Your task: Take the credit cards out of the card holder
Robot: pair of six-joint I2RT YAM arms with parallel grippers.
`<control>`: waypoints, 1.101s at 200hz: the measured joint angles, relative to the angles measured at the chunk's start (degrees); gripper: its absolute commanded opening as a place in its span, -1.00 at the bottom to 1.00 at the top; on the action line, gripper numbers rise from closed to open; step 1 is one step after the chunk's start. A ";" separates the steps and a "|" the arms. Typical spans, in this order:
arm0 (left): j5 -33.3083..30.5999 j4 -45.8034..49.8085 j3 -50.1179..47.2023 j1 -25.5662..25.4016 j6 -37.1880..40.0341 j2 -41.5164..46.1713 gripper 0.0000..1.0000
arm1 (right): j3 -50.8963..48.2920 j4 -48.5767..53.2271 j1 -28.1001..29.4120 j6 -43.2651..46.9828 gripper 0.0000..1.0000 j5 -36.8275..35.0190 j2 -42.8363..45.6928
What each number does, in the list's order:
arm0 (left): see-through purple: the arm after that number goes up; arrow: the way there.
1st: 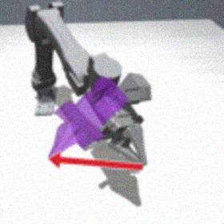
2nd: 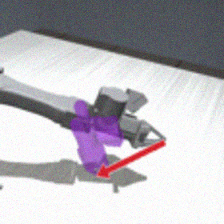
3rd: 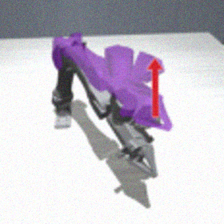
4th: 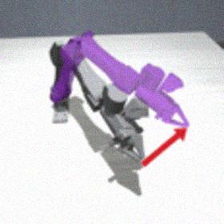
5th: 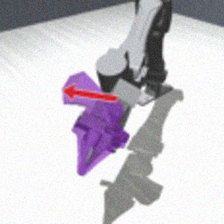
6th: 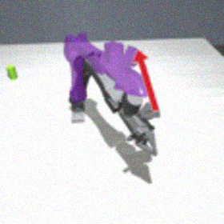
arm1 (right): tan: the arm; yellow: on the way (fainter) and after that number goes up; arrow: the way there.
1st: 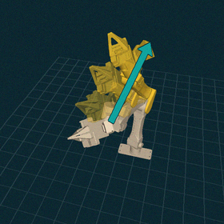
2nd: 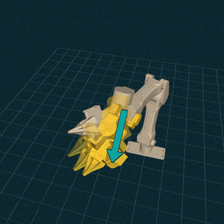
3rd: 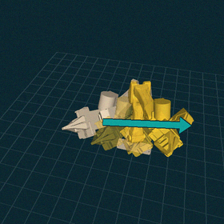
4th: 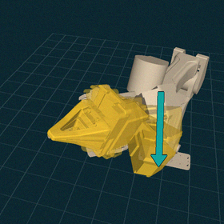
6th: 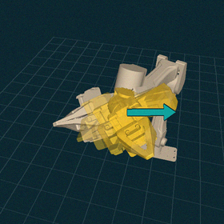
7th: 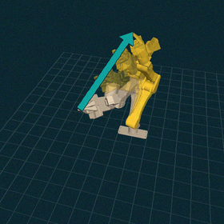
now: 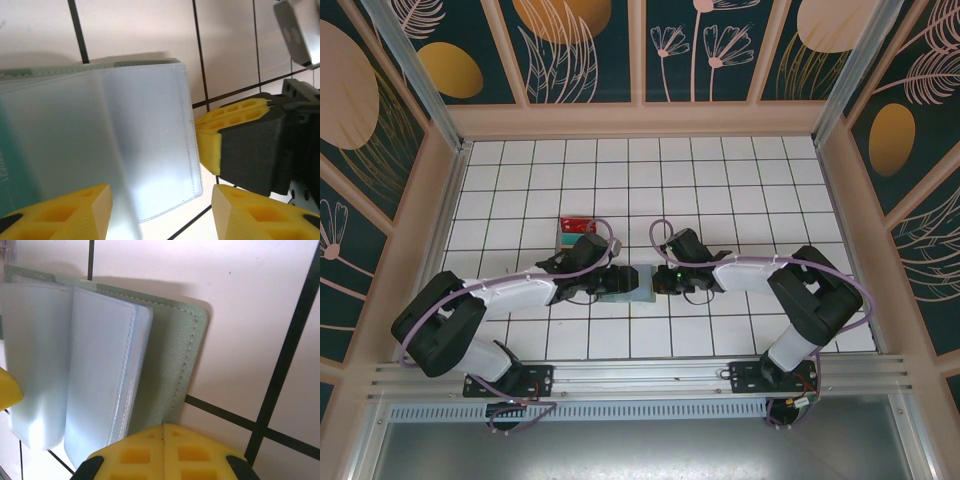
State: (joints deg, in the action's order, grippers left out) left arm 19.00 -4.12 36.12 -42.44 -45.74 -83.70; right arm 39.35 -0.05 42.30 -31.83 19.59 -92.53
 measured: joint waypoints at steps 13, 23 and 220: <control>0.11 -0.07 0.00 0.00 0.00 -0.02 0.11 | 0.00 0.00 0.02 0.00 -0.94 0.00 0.00; 0.11 -0.15 0.00 0.00 0.00 -0.02 0.11 | 0.00 0.04 0.00 0.02 -0.94 -0.02 0.00; -10.60 5.97 -3.19 1.11 -1.29 4.55 0.16 | 5.81 5.88 0.68 1.53 -0.87 -1.36 -2.25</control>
State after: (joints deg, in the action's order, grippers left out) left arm 8.40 1.85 32.93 -41.32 -47.03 -79.15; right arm 45.17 5.82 42.98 -30.30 18.24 -94.78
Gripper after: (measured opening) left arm 0.581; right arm 0.071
